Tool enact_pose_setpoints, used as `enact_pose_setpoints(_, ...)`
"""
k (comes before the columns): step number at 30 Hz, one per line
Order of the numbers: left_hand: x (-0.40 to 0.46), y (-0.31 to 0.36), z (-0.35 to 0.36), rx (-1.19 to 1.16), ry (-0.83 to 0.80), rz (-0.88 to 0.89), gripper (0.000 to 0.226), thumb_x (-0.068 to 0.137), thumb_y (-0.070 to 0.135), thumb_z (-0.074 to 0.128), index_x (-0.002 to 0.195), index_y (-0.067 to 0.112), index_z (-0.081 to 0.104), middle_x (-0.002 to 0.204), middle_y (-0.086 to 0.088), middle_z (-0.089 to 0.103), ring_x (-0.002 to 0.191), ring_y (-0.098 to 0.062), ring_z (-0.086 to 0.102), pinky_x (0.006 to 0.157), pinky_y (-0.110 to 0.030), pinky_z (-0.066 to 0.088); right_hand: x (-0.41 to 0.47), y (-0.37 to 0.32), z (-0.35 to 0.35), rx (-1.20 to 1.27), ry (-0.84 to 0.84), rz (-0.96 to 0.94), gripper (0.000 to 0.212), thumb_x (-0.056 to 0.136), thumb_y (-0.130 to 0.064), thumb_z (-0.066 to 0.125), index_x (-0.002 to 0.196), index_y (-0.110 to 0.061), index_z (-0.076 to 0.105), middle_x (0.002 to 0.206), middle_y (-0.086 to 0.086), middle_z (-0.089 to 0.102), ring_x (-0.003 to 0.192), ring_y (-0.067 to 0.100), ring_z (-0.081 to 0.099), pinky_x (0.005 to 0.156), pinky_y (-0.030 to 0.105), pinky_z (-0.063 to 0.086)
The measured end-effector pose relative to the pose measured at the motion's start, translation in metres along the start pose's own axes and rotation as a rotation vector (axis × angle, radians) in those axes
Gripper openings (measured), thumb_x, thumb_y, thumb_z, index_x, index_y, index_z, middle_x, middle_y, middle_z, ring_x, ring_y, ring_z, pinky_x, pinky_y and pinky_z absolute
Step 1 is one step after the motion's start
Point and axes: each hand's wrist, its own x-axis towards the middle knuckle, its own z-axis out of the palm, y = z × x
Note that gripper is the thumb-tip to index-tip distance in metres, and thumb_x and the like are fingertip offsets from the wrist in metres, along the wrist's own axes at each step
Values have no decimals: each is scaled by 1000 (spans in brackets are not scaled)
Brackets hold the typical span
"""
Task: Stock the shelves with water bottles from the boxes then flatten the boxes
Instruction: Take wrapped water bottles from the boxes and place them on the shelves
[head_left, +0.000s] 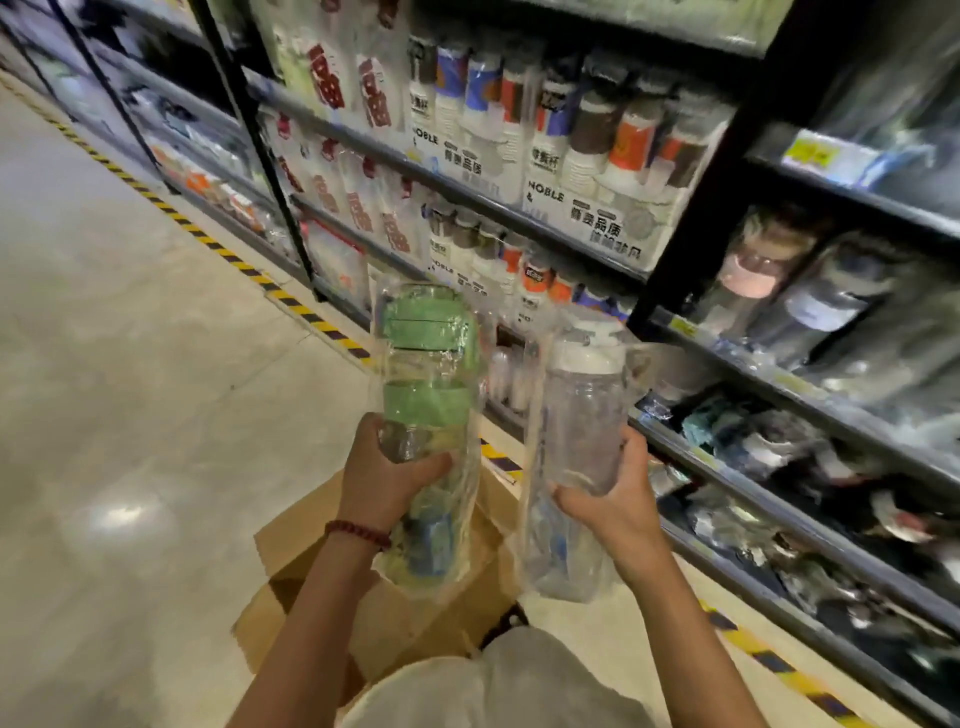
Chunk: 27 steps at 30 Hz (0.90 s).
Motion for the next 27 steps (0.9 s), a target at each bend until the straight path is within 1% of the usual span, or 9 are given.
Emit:
enact_pose_setpoints(3, -7, 7, 15, -17, -110, 49, 79, 34, 41, 74, 106, 17, 52, 94, 7, 60, 83, -4, 60, 61, -12, 44, -33, 6, -14, 52, 133, -2, 75, 71, -7, 80, 120, -33, 29, 114, -14, 51, 97, -3, 53, 72, 13, 41)
enact_pose_setpoints(5, -13, 11, 28, -39, -180, 78, 80, 38, 38, 79, 111, 18, 54, 101, 3, 63, 90, -12, 63, 69, -19, 49, -53, 10, -27, 67, 219, 9, 74, 71, -10, 81, 121, -32, 30, 107, -21, 49, 92, -9, 52, 73, 15, 42)
enact_pose_setpoints(8, -27, 18, 48, -39, -301, 96, 78, 52, 19, 88, 121, 17, 51, 110, 0, 64, 100, -18, 63, 77, -25, 50, -82, 21, -48, 88, 334, 30, 81, 67, -14, 83, 129, -27, 32, 110, -17, 52, 99, -2, 54, 80, 25, 44)
enact_pose_setpoints(10, -38, 22, 63, -14, -386, 124, 78, 49, 27, 84, 120, 22, 50, 110, 5, 63, 102, -14, 61, 77, -23, 49, -99, 26, -62, 102, 397, 37, 83, 66, -12, 83, 130, -26, 31, 112, -13, 53, 98, -1, 54, 80, 22, 45)
enact_pose_setpoints(13, -59, 30, 91, -8, -483, 162, 85, 48, 36, 83, 125, 25, 47, 120, 7, 59, 110, -13, 57, 89, -28, 46, -124, 34, -86, 131, 490, 28, 75, 69, -6, 81, 122, -27, 32, 107, -16, 52, 91, -6, 54, 69, 10, 45)
enact_pose_setpoints(15, -75, 37, 114, 13, -540, 166, 92, 50, 38, 86, 130, 20, 44, 126, 7, 54, 116, -11, 52, 96, -31, 44, -139, 42, -105, 144, 556, 34, 80, 61, -18, 82, 123, -27, 32, 108, -16, 53, 94, -4, 55, 71, 12, 45)
enact_pose_setpoints(19, -111, 52, 170, 32, -642, 217, 61, 61, 19, 89, 105, 31, 48, 105, 14, 58, 95, 1, 56, 74, -19, 44, -171, 58, -155, 139, 681, 55, 78, 68, -10, 81, 122, -30, 28, 107, -18, 49, 91, -7, 50, 67, 9, 42)
enact_pose_setpoints(23, -165, 68, 235, 6, -761, 234, 65, 60, 15, 88, 110, 24, 48, 105, 10, 60, 98, -5, 59, 72, -18, 47, -212, 80, -216, 143, 778, 71, 76, 71, -12, 80, 121, -31, 27, 106, -25, 43, 89, -10, 47, 67, 7, 40)
enact_pose_setpoints(27, -226, 77, 301, -8, -871, 223, 83, 39, 37, 87, 112, 23, 50, 113, 4, 63, 101, -6, 62, 82, -25, 52, -255, 98, -282, 136, 868, 85, 73, 71, -10, 79, 118, -29, 28, 101, -27, 41, 83, -16, 50, 63, 3, 40)
